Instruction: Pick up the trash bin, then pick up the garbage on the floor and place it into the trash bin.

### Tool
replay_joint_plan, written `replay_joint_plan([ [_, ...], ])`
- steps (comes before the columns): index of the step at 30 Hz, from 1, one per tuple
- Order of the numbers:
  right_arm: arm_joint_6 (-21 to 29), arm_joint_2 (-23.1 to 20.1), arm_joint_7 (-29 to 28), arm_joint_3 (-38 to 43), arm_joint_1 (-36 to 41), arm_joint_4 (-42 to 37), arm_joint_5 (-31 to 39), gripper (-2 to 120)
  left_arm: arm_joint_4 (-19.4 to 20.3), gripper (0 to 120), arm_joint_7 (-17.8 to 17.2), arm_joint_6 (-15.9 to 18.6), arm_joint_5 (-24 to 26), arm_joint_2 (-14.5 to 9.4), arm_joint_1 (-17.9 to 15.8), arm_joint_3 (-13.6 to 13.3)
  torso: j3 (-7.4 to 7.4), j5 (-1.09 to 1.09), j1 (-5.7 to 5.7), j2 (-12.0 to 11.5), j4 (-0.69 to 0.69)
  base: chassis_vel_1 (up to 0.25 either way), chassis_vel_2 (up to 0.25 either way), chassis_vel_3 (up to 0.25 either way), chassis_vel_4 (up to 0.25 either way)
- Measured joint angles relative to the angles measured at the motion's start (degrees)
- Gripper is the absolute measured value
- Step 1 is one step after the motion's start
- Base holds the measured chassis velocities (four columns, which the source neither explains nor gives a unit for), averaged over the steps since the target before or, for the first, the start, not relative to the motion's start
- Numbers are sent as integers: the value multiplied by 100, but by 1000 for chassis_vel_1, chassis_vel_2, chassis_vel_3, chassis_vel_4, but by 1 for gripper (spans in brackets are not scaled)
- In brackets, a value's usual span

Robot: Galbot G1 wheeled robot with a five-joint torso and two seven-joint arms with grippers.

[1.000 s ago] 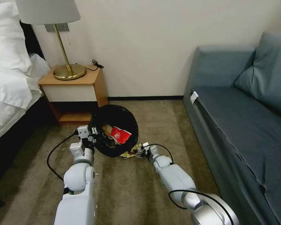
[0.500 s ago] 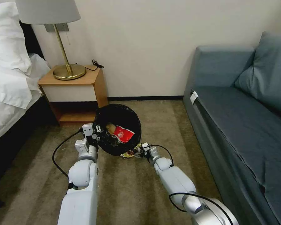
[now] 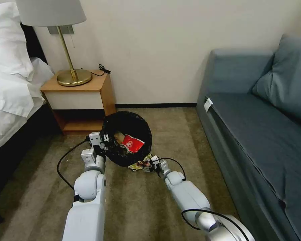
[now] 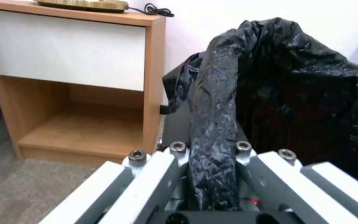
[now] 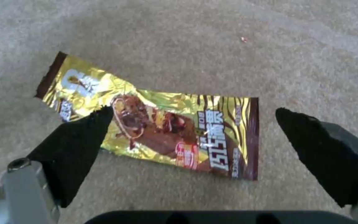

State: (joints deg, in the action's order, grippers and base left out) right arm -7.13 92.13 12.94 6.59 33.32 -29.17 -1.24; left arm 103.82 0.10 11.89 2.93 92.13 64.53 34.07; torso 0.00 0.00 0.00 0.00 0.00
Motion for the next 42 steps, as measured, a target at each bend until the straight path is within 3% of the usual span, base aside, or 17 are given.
replay_joint_plan([
  [42, -127, 0, 124, -225, 218, 6, -308, 100, 82, 4, -9, -7, -50, 0, 21, 20, 0, 0, 0, 0, -1, -36, 39, 37, -42],
])
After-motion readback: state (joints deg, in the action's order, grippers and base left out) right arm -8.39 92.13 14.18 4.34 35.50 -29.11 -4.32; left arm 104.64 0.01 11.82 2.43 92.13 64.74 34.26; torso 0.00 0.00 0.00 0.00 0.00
